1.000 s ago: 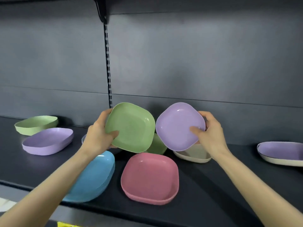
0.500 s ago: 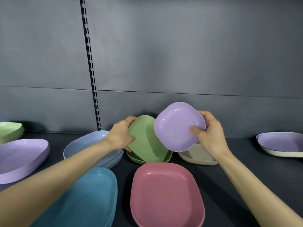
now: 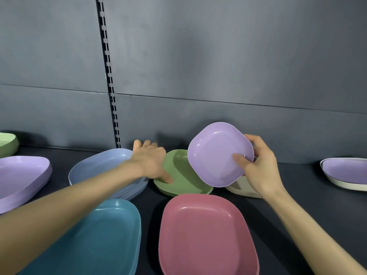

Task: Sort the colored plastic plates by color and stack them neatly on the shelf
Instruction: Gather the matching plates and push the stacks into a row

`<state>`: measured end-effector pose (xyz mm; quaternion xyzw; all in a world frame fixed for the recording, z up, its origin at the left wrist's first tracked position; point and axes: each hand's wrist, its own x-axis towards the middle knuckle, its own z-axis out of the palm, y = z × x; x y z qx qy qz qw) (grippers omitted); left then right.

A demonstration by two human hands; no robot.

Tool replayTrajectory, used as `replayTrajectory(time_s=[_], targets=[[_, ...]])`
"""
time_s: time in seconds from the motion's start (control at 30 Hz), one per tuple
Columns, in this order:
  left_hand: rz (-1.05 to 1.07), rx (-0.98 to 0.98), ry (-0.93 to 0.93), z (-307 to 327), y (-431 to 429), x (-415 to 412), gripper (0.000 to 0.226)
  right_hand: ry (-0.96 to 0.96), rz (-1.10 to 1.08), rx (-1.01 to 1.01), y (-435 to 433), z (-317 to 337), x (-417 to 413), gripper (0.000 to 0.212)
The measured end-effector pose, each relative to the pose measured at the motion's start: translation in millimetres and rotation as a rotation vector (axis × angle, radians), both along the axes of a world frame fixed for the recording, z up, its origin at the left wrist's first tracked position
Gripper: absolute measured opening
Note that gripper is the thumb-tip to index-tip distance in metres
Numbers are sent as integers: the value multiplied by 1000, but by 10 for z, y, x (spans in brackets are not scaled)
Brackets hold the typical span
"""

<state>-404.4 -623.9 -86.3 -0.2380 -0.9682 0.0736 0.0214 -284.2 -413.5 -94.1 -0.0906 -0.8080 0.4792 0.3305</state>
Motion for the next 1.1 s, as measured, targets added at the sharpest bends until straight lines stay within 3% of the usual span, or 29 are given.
replayTrajectory(time_s=[0.1,0.17,0.27,0.33,0.4,0.53,0.77,0.9,1.1], targets=[[-29,-45,11,12,-16,14,52,18,4,-7,-34,-3,-2,41],[-61,35,-36,42,-68,0,59,25,-1,-16,-48,-12,-1,41],[-158,502,-256,156,-170,40,84,41,10,-24,-76,-4,18,40],[-240,770,-395,232,-202,148,82,50,42,-37,-117,11,42,39],[-299,902,-438,270,-194,264,73,52,82,-50,-181,35,71,38],[-307,1025,-270,276,-212,443,48,85,180,-125,-340,72,127,42],[-250,1176,-8,187,-489,784,43,11,385,-80,-645,149,256,37],[-227,1294,-5,282,-939,935,46,-36,490,-37,-919,341,335,25],[-156,1470,-5,327,-1614,874,43,-55,453,130,-1566,512,218,18]])
